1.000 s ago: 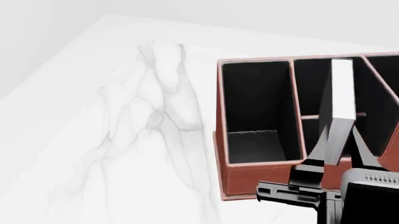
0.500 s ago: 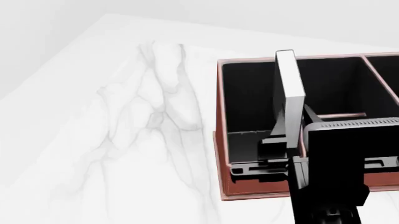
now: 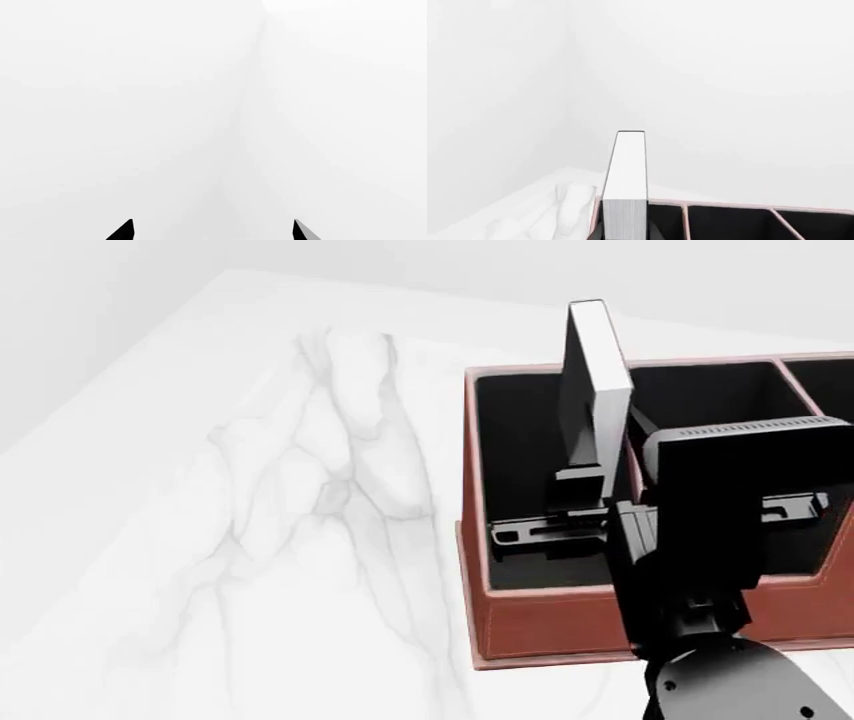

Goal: Pick up the book and place it in the left compartment of the caddy.

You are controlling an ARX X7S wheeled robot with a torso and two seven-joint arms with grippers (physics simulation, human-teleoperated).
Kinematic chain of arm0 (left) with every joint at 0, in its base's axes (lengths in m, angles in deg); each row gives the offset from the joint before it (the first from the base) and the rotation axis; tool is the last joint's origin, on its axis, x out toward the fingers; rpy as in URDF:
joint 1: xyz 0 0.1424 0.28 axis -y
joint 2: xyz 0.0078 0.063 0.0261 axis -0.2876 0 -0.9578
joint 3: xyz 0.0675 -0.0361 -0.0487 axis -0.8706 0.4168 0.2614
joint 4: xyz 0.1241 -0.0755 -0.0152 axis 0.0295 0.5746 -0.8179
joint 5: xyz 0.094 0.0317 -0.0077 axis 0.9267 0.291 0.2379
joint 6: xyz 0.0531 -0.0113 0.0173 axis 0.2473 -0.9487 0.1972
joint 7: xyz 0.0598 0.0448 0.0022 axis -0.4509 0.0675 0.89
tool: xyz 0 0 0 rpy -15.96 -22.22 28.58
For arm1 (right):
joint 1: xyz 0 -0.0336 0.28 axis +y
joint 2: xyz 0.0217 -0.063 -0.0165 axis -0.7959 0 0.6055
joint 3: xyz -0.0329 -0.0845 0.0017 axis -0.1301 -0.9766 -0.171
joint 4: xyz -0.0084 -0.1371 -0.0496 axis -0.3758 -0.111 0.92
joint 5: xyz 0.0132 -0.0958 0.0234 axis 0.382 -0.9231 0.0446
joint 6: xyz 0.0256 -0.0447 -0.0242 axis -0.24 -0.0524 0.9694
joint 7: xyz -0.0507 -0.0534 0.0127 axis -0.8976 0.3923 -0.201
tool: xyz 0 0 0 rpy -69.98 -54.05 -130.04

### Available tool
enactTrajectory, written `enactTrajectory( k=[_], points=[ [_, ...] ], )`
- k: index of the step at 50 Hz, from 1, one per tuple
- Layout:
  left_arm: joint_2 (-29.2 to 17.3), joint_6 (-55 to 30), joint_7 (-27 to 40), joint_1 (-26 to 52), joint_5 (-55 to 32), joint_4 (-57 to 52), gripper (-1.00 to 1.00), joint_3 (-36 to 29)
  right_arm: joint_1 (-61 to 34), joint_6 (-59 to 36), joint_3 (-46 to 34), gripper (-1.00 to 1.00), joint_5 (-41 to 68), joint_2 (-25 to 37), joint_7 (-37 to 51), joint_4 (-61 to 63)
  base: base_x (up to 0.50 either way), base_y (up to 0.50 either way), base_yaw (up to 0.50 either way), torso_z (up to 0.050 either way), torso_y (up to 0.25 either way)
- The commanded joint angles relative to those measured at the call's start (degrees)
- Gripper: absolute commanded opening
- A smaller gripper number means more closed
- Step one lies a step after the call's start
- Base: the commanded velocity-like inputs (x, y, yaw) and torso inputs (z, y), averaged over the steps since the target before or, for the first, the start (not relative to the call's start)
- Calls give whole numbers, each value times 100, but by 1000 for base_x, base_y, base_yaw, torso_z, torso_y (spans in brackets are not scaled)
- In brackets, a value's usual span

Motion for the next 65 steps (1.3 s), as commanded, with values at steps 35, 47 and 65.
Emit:
enactTrajectory(
  k=[35,47,65],
  points=[
    [-93,270,-53,-180,142,-93,100,-68,-246,1620,-76,-100,-1036,-759,-832,-1643,0,0,0,5,-106],
    [-105,366,-54,-234,215,-107,100,-73,-372,2237,-235,-100,-1476,-1048,-1024,-2373,0,0,0,0,0],
    [-131,598,-258,-329,180,-98,100,-138,-430,2285,-249,-100,-1482,-1099,-1046,-2516,-1,0,0,8,-126]
  ],
)
